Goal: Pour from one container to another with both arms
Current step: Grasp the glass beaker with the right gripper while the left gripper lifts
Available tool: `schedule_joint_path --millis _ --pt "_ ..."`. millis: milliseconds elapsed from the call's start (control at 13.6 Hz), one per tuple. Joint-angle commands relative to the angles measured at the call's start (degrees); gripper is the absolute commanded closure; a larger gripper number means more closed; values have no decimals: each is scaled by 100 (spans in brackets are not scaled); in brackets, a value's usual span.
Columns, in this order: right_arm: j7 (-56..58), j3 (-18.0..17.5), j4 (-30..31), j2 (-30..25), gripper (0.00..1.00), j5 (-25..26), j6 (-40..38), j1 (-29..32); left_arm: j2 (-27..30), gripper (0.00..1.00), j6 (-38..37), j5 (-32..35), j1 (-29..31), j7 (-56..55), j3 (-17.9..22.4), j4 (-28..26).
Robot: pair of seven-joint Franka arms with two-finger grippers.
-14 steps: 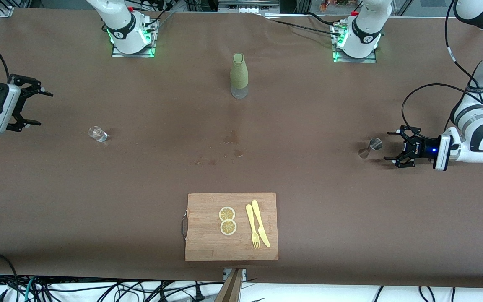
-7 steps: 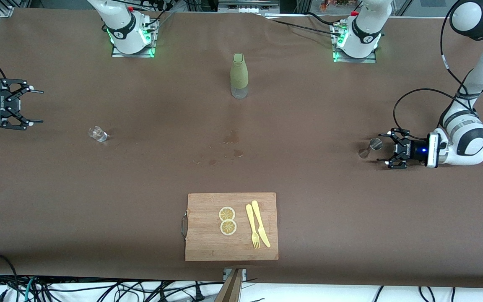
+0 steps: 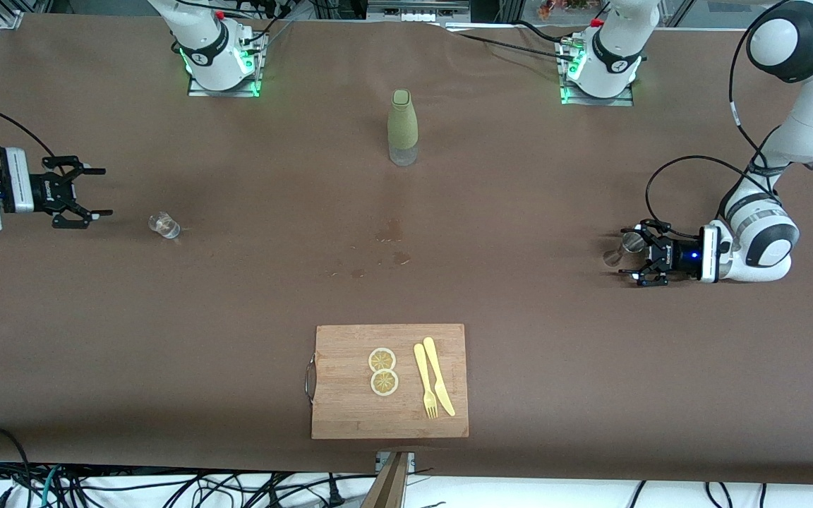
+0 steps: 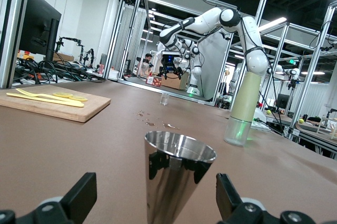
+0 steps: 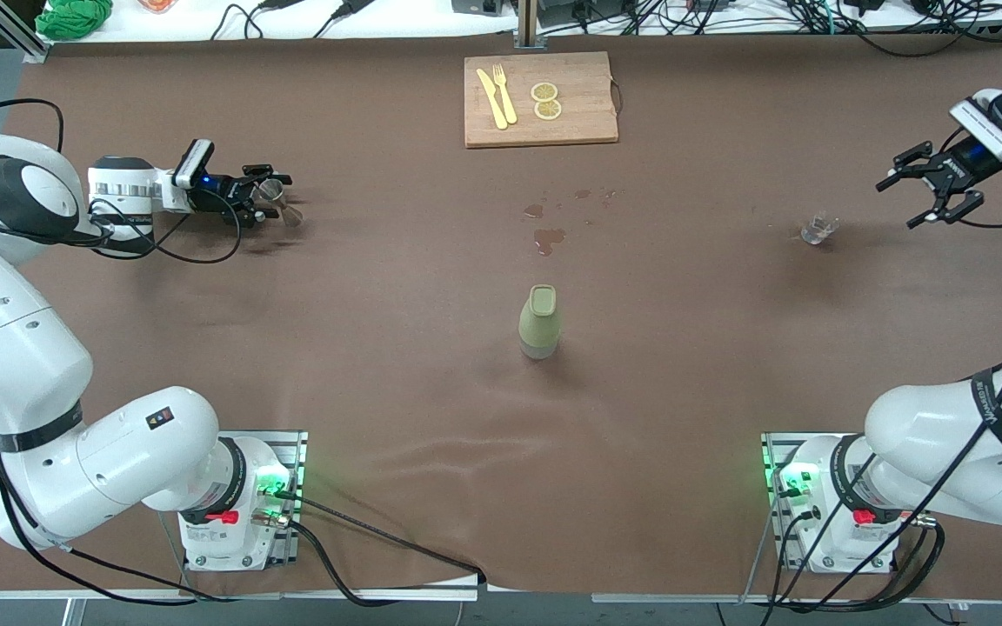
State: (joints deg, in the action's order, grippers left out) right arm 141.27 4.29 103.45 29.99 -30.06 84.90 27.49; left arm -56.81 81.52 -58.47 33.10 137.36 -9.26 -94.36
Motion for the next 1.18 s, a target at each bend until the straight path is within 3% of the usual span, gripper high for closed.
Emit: schedule_joint_path --millis 0,74,147,221,589,883,1104 --pt "295 -68 -281 463 1 -228 -70 213 -119 10 -92 -77 -58 238 143 207" --pt "322 -68 -421 673 1 -315 -78 230 -128 26 -118 -51 -58 230 152 216" --pt "444 -59 -579 936 1 -455 -78 239 -128 51 -119 -51 -58 229 170 216" --pt "619 -59 -781 1200 1 -578 -78 230 -137 66 -110 -51 -67 229 170 216" --pt "805 -147 -1537 1913 1 -1044 -175 230 -155 71 -119 -77 -164 212 161 216" --pt "1191 -243 -1565 2362 1 -1423 -175 195 -76 93 -285 -139 -330 107 126 216" --pt "1289 -323 -1504 2486 1 -1441 -184 186 222 92 -426 -191 -550 -402 -14 242"
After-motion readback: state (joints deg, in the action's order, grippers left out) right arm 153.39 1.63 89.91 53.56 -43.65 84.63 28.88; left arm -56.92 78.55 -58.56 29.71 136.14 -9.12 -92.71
